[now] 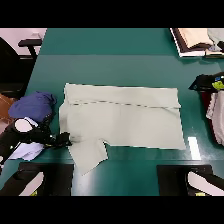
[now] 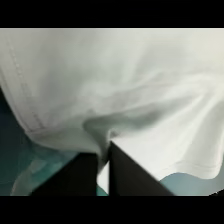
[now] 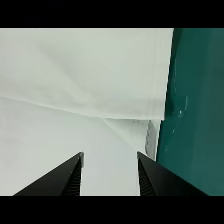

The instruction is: Fold the shirts.

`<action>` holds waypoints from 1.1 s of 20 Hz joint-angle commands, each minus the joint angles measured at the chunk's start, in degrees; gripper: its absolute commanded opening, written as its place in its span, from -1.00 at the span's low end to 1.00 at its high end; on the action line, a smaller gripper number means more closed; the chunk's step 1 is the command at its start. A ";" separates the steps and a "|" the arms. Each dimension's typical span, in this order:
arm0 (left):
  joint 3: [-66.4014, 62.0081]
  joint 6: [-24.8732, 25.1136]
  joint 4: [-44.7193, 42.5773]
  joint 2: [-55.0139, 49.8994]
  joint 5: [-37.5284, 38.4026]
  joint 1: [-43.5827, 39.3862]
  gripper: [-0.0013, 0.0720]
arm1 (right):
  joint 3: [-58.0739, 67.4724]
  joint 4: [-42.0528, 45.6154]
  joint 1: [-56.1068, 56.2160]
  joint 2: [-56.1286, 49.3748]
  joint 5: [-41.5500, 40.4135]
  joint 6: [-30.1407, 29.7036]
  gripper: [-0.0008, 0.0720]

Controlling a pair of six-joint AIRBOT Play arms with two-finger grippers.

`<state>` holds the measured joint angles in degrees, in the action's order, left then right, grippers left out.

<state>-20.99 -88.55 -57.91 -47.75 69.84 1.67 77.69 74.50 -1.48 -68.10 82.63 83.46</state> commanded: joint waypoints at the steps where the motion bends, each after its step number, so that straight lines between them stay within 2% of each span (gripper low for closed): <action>1: 0.44 2.45 2.19 0.07 -0.59 -0.02 -0.91 | -2.29 0.22 -1.79 0.66 4.79 0.00 0.09; 5: -0.17 3.65 2.67 0.07 0.09 -0.02 -0.91 | -20.44 0.70 -10.38 6.71 4.90 0.00 0.11; 7: -0.83 4.61 2.71 0.07 -0.17 -0.02 -0.91 | -31.43 0.68 -16.74 8.98 4.81 0.00 0.60; 9: -1.36 4.85 2.71 0.07 -0.48 -0.02 -0.91 | -40.57 0.46 -22.73 9.60 4.33 -0.07 0.59; 11: -1.60 5.01 2.75 0.07 -0.46 -0.02 -0.91 | -46.71 0.04 -25.68 9.53 3.56 -0.87 0.40; 15: -1.62 4.98 2.93 0.07 -0.39 -0.02 -0.91 | -51.32 -0.04 -23.85 9.51 -0.31 -1.01 0.35; 16: -1.62 4.98 2.93 0.07 -0.39 -0.02 -0.91 | -51.28 -0.72 -22.62 9.51 -1.31 -0.98 0.13; 18: -1.62 5.01 2.91 0.07 -0.37 -0.02 -0.91 | -51.23 -3.50 -20.24 9.53 -4.31 -0.98 -0.03; 20: -1.75 5.33 2.54 0.07 0.09 -0.02 -0.91 | -51.12 -4.04 -18.14 9.55 -6.45 -0.96 -0.51; 21: -2.25 5.66 2.01 0.07 0.83 -0.02 -0.91 | -51.10 -4.04 -17.09 9.57 -6.40 -1.01 -0.83; 22: -3.30 5.64 1.03 0.07 2.25 -0.02 -0.91 | -50.75 -3.72 -16.17 9.60 -5.86 -1.03 -0.92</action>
<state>-23.14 -83.26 -55.44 -47.72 70.08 1.67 27.16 71.11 -20.21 -58.52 79.50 82.50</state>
